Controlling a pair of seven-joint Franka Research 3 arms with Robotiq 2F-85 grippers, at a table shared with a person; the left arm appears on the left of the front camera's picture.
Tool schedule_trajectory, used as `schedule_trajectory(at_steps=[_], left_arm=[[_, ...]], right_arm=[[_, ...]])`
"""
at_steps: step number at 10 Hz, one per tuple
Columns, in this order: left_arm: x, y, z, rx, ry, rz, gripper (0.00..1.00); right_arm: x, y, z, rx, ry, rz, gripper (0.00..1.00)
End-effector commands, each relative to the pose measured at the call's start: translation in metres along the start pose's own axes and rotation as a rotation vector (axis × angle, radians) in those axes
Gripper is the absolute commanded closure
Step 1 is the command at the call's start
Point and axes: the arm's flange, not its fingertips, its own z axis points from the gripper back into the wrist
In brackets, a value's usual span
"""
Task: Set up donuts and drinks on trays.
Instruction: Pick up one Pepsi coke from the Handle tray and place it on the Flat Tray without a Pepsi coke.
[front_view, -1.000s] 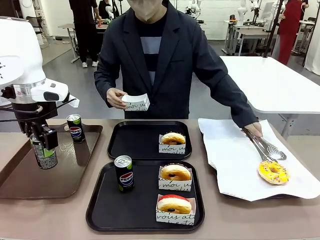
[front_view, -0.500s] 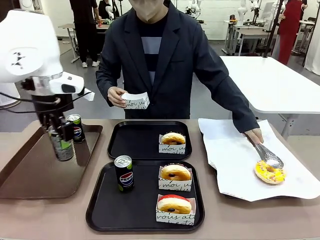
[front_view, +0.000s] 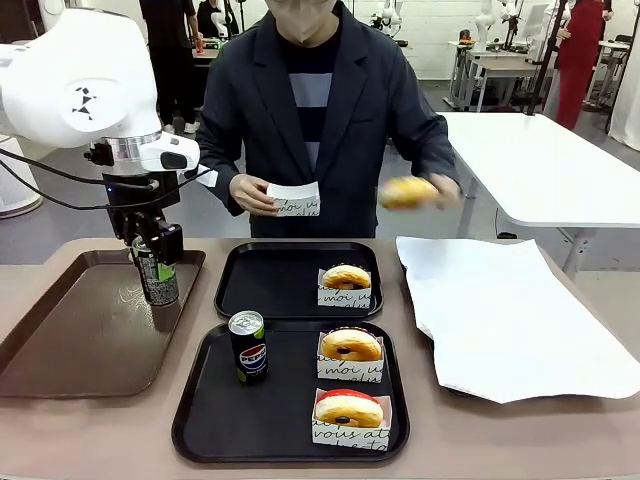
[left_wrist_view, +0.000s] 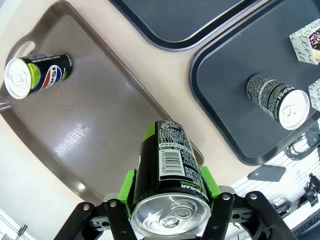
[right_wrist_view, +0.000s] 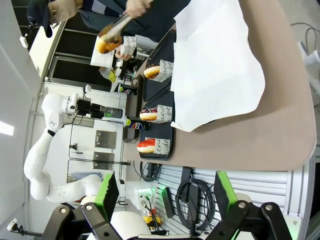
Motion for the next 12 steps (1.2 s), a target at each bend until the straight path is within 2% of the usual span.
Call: schedule_trajectory(at_steps=[1, 8, 12], left_arm=[[-0.006, 0.0, 0.004, 0.005, -0.009, -0.013, 0.41], [-0.006, 0.0, 0.004, 0.005, -0.009, -0.013, 0.41], [0.02, 0.006, 0.012, -0.025, -0.039, -0.047, 0.41]], right_arm=[[-0.007, 0.0, 0.007, 0.02, -0.016, 0.013, 0.0], [-0.007, 0.0, 0.007, 0.02, -0.016, 0.013, 0.0], [-0.007, 0.0, 0.007, 0.02, -0.016, 0.013, 0.0]])
